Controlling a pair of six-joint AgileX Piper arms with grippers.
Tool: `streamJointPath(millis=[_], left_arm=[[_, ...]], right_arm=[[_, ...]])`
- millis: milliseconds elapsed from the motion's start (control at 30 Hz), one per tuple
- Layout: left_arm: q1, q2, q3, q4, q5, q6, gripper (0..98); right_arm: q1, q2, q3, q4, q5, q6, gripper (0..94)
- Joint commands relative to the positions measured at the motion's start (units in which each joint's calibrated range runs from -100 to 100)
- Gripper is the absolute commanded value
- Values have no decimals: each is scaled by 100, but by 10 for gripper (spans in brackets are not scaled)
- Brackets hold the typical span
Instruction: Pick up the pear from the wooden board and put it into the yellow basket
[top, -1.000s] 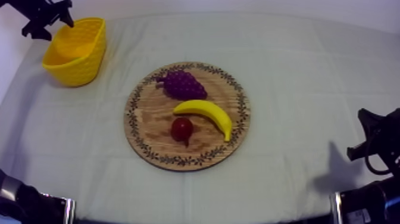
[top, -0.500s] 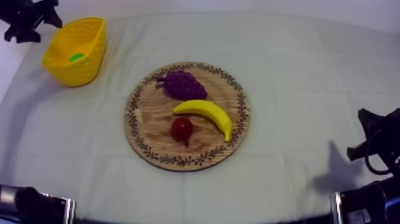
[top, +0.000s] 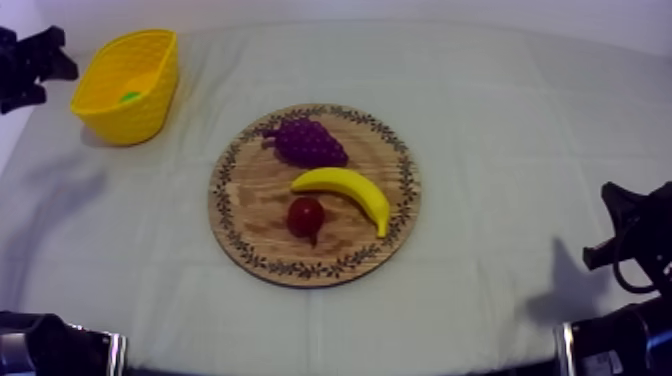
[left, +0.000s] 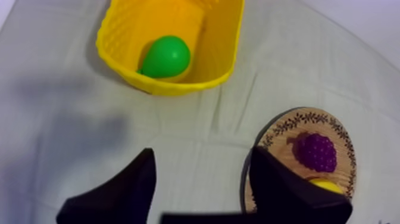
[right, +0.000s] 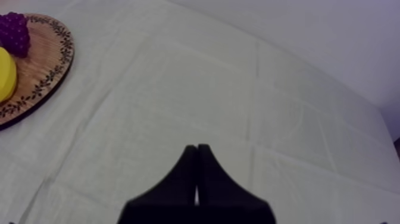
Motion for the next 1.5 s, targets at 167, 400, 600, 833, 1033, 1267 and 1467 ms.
streamJointPath(millis=[167, 400, 600, 833, 1033, 1267, 1467], left_arm=[[-9, -1322, 1290, 44, -815, -79, 490], [-10, -2495, 2426, 65, -1571, -40, 375], [3, -3372, 3281, 74, -2191, 16, 244], [-12, -4450, 4314, 64, -2935, 118, 36], [3, -5242, 4969, -37, -3313, 111, 5], [57, -5934, 5676, -113, -3735, -301, 1], [121, -6508, 6338, -263, -4088, -351, 1]], right_arm=[[-1, -3, -2, -2, -1, 0, 2], [-1, -3, -2, -2, -1, 0, 2], [-1, -3, -2, -2, -1, 0, 2], [-1, -3, -2, -2, -1, 0, 2], [-1, -3, -2, -2, -1, 0, 2], [-1, -3, -2, -2, -1, 0, 2], [-1, -3, -2, -2, -1, 0, 2]])
